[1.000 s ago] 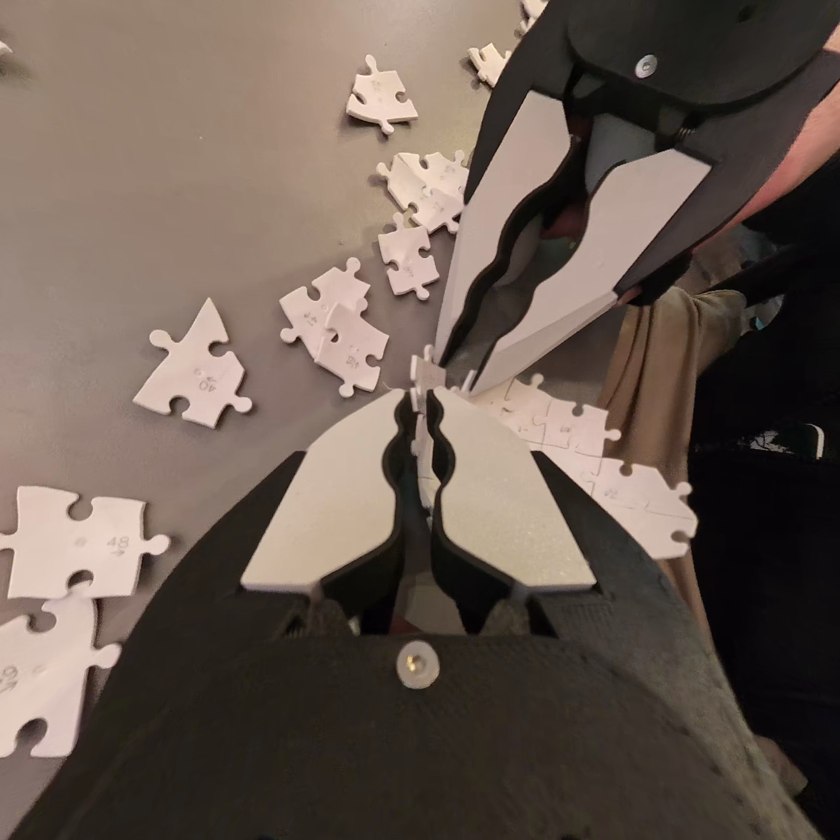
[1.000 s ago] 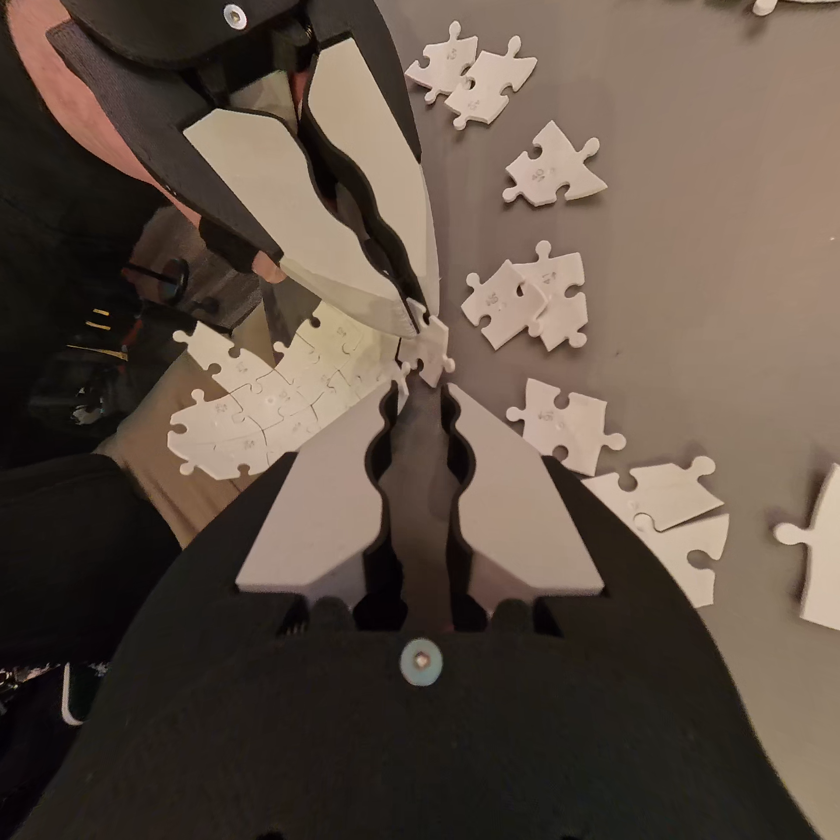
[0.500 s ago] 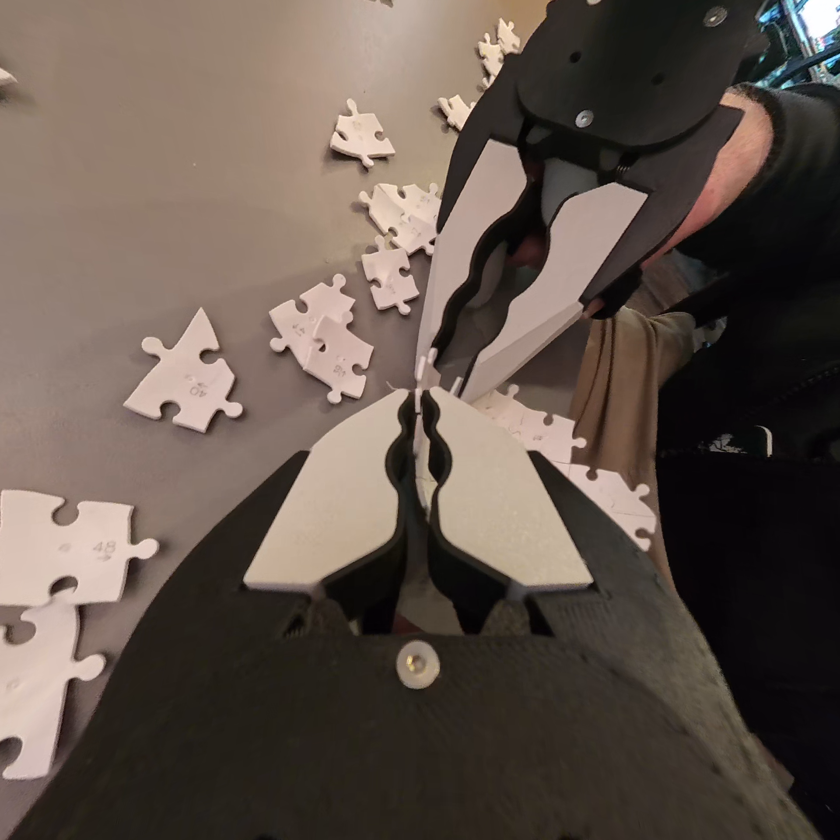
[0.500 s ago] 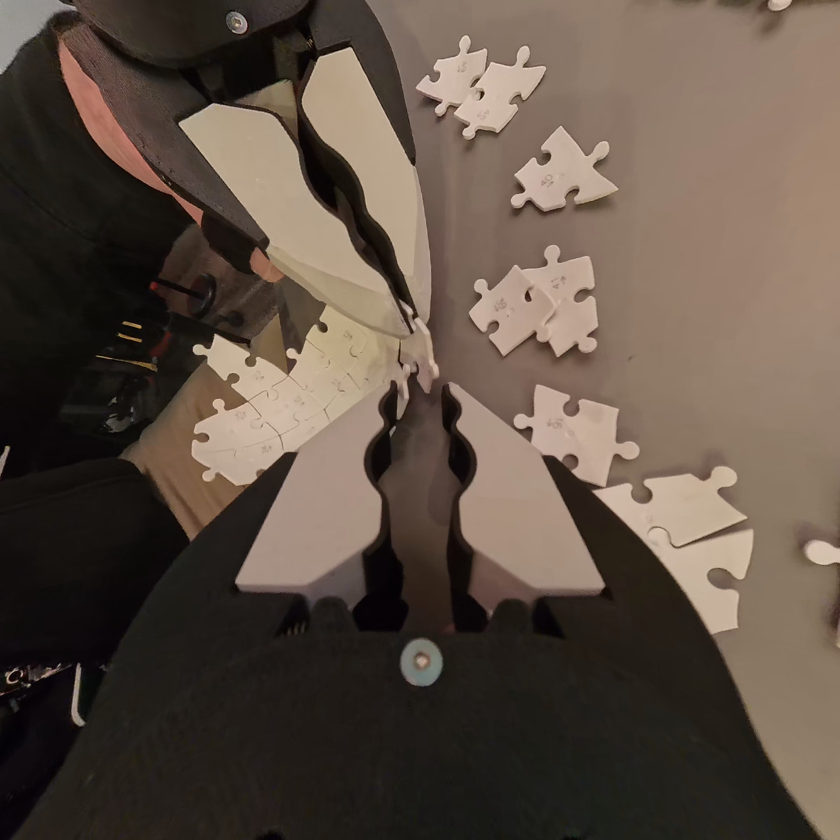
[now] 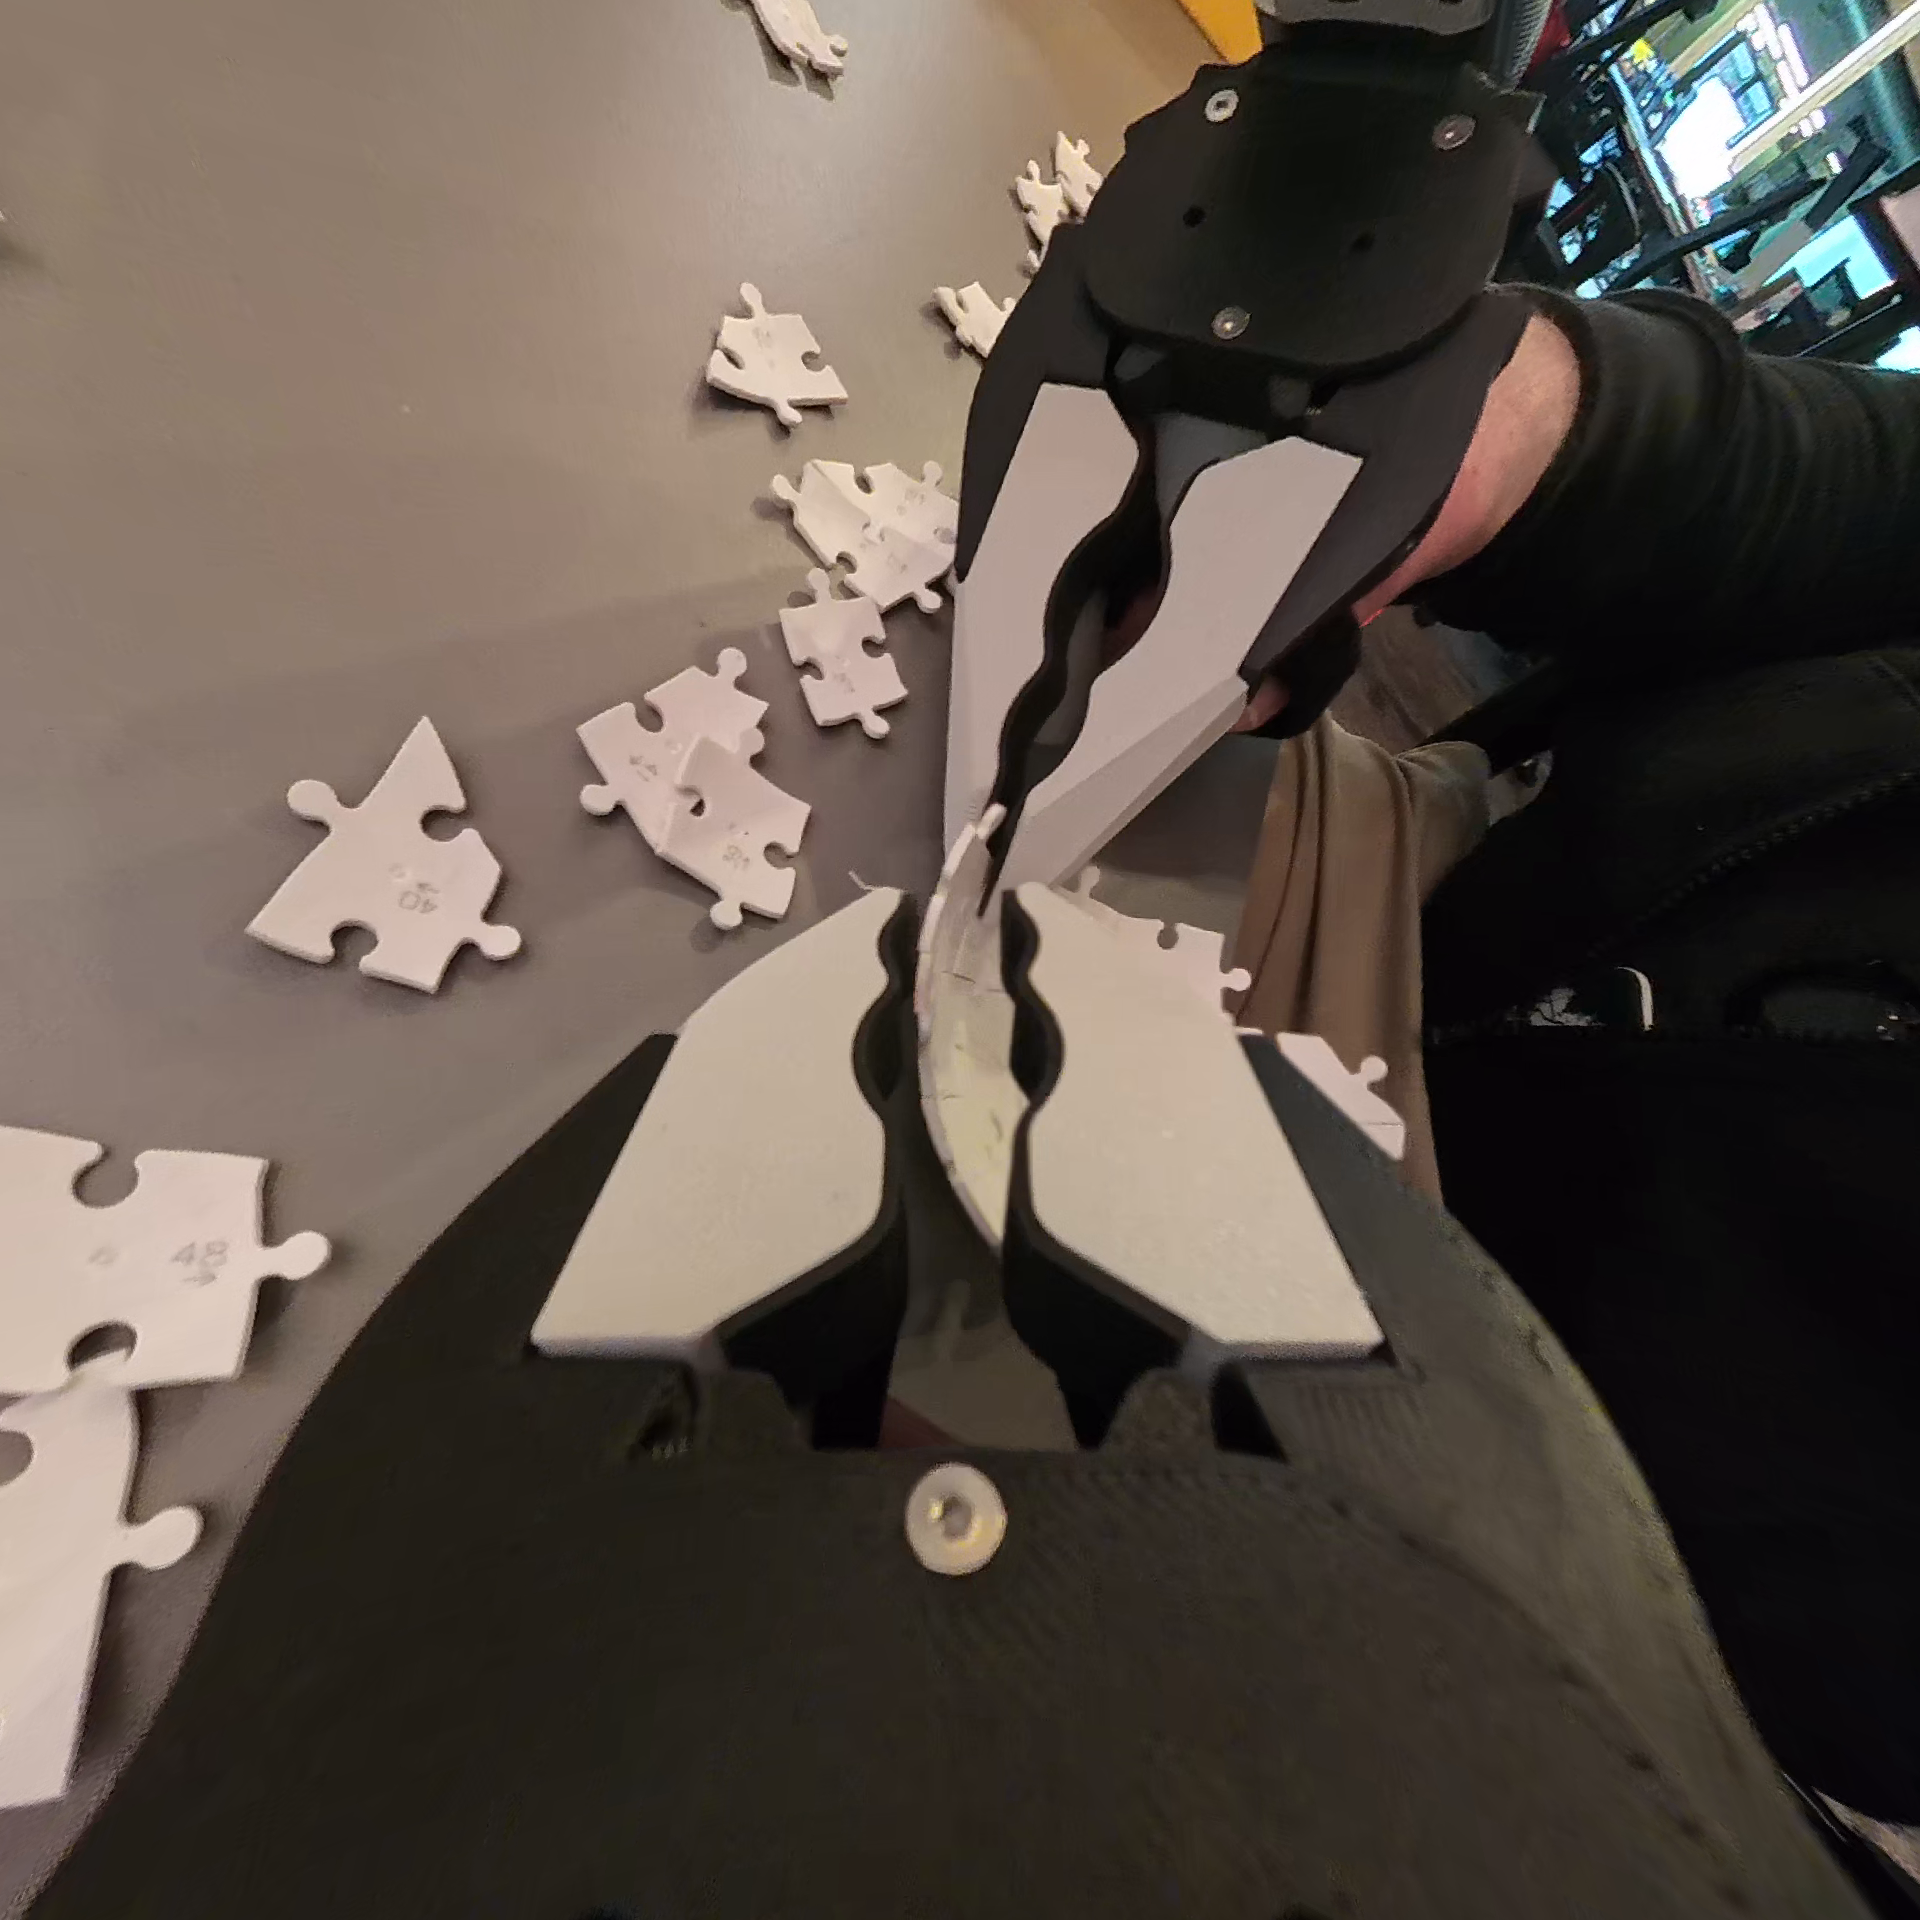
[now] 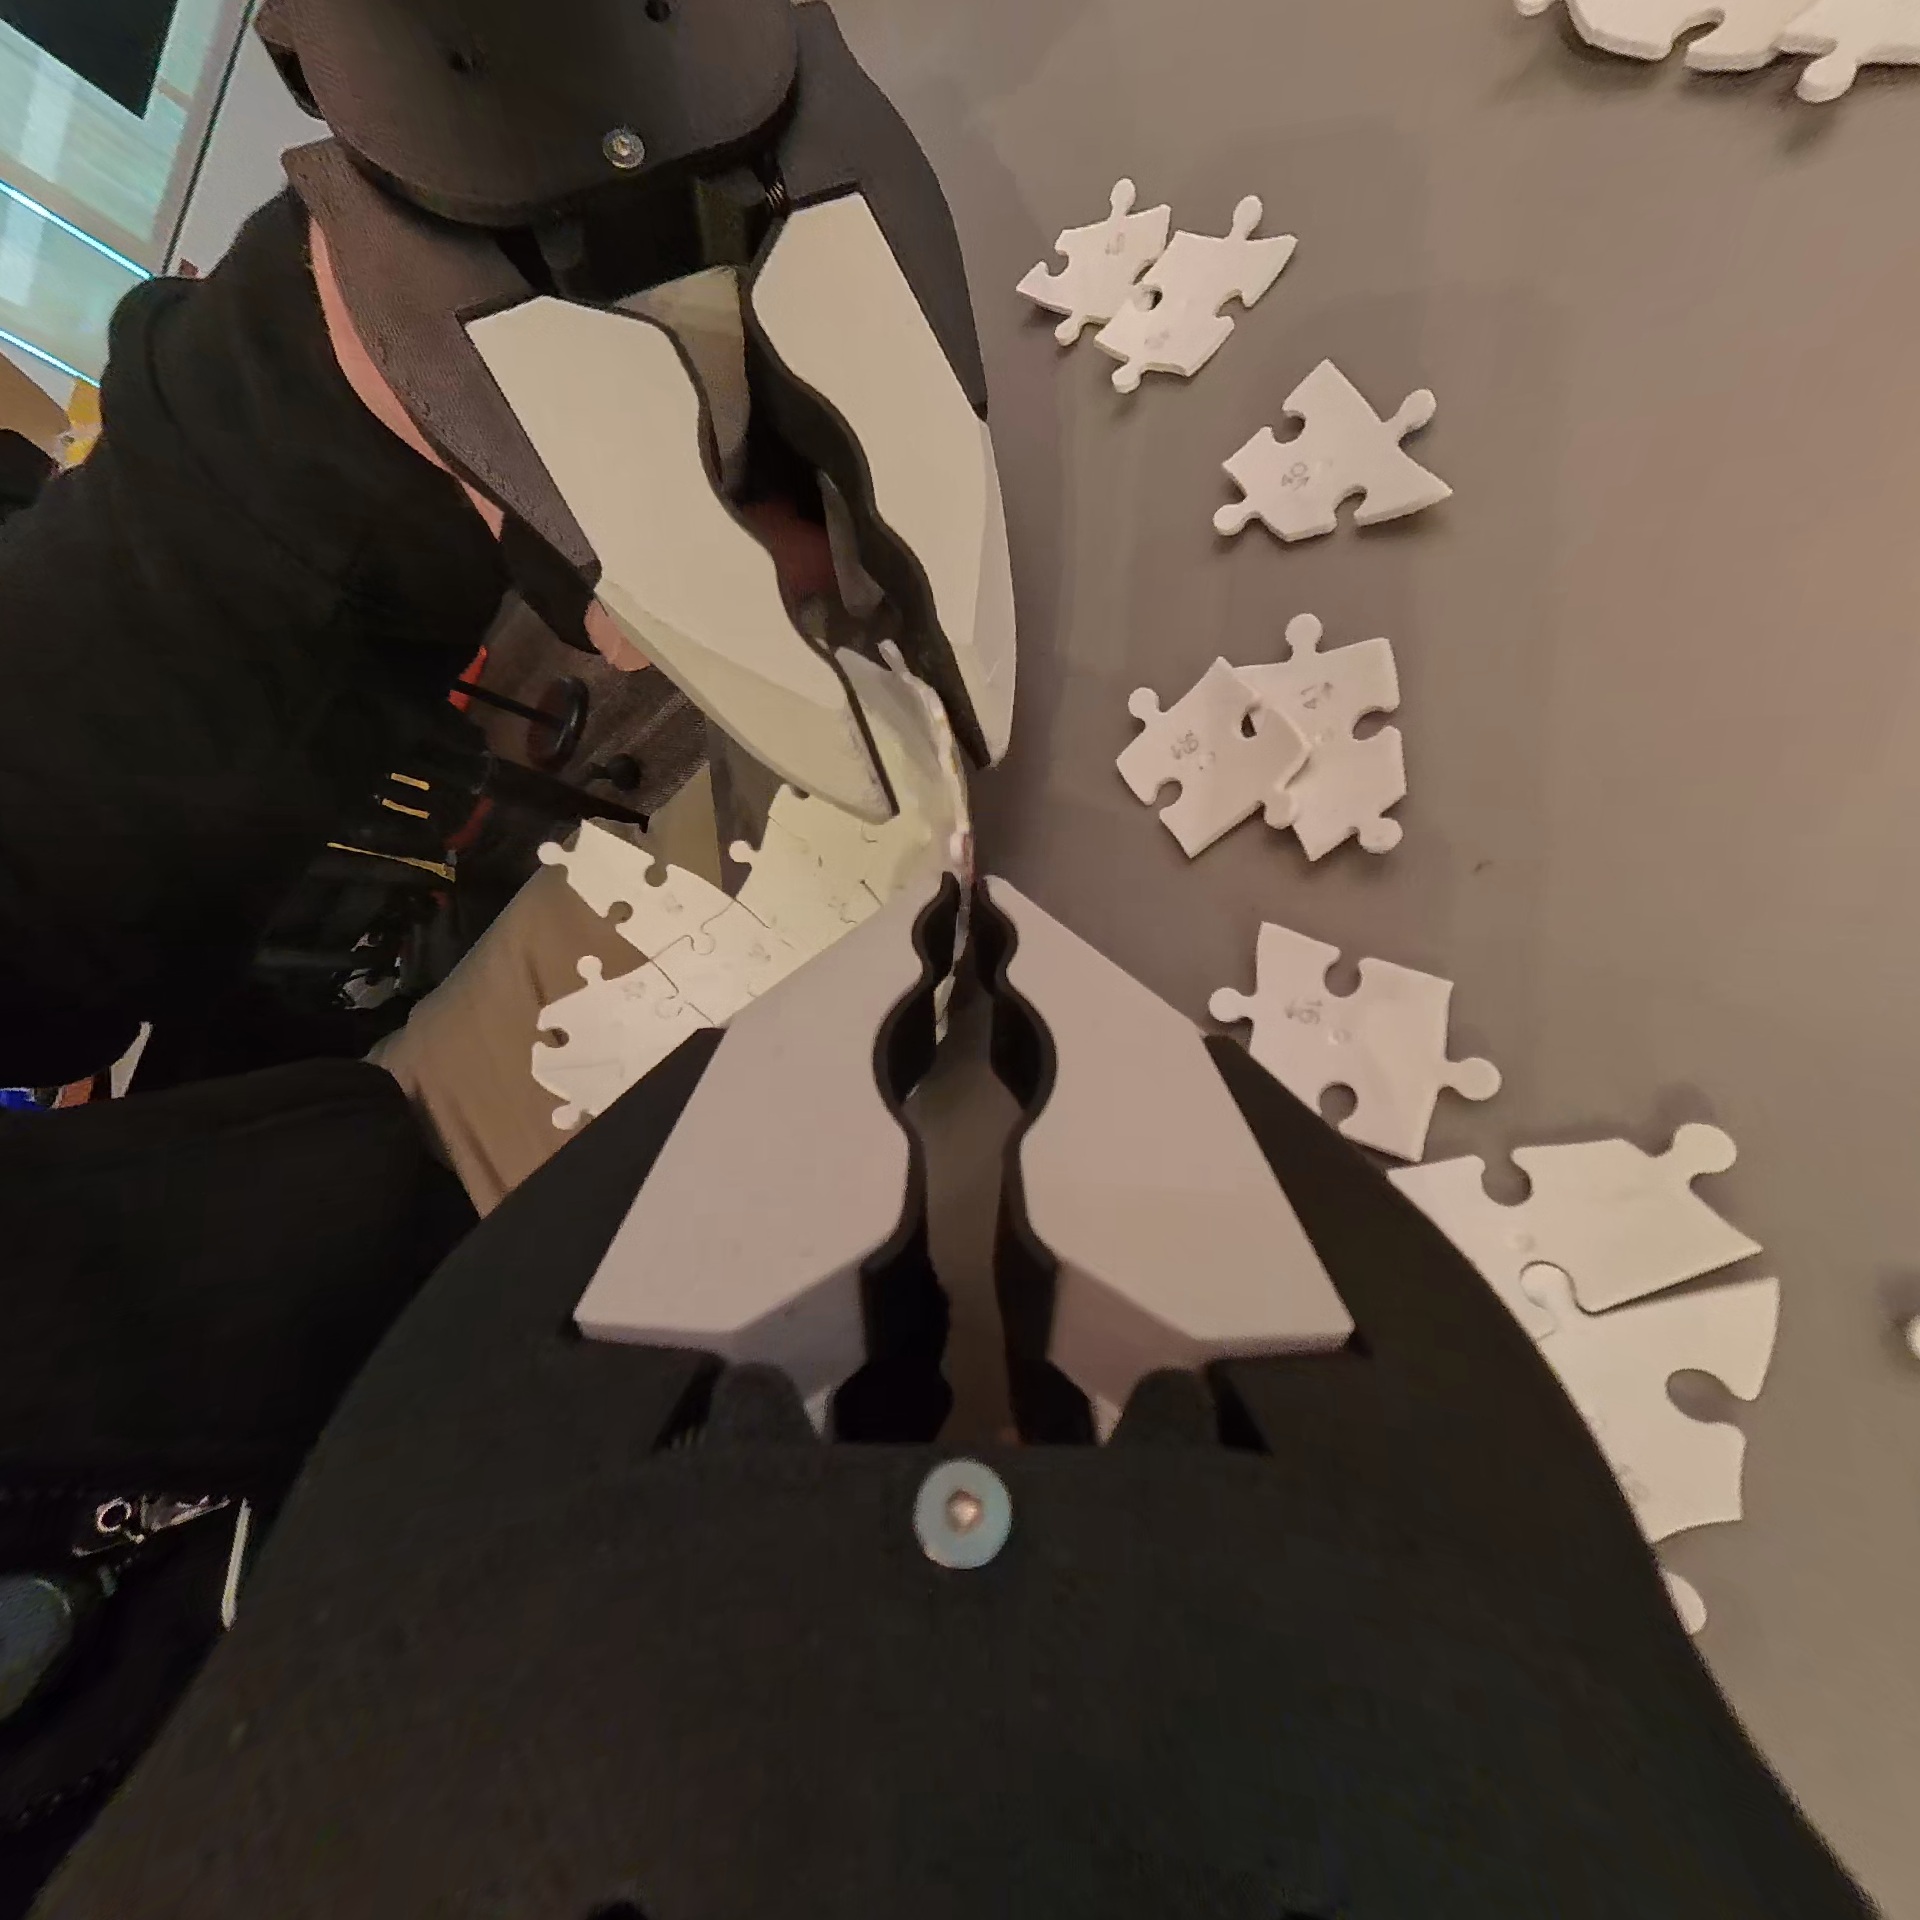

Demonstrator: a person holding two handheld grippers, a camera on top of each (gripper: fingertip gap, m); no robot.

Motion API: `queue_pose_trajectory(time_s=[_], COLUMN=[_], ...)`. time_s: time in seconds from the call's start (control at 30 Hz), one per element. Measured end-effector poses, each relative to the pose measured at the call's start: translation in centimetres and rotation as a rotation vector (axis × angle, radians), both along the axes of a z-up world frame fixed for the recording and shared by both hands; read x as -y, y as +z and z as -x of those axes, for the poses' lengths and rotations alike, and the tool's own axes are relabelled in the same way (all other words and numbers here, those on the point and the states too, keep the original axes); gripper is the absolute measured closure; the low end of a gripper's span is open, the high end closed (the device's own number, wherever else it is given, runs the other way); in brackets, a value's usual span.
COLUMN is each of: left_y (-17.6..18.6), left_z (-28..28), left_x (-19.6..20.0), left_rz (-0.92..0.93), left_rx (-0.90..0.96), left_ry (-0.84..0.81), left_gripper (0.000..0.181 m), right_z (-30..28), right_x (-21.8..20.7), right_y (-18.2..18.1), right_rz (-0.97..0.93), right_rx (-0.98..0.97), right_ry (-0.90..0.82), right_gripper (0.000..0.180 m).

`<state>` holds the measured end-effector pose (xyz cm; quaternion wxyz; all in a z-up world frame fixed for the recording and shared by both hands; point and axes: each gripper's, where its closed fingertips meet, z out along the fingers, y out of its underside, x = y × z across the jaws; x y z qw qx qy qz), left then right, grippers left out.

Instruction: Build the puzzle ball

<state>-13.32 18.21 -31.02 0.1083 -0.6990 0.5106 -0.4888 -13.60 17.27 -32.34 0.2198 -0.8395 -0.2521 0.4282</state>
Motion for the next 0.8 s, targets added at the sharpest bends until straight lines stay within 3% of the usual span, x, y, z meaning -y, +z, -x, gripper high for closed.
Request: queue_pose_trajectory(time_s=[0.17, 0.5, 0.63, 0.8], left_y=[0.0, -0.5, -0.6, -0.4], left_z=[0.3, 0.4, 0.4, 0.3], left_x=[0.8, 0.7, 0.5, -0.1], left_rz=[0.015, -0.008, -0.007, -0.016], left_rx=[-0.004, -0.040, -0.044, -0.033], left_ry=[-0.041, -0.044, -0.033, -0.003], left_gripper=[0.160, 0.176, 0.177, 0.177], right_z=[0.2, 0.2, -0.4, -0.9], right_x=[0.0, 0.0, 0.2, 1.5], right_y=[0.5, 0.7, 0.6, -0.3], right_rz=[-0.015, -0.024, 0.014, 0.107], right_rx=[-0.011, -0.013, 0.002, 0.039], right_ry=[0.013, 0.025, 0.012, 0.040], right_gripper=[0.180, 0.180, 0.157, 0.158])
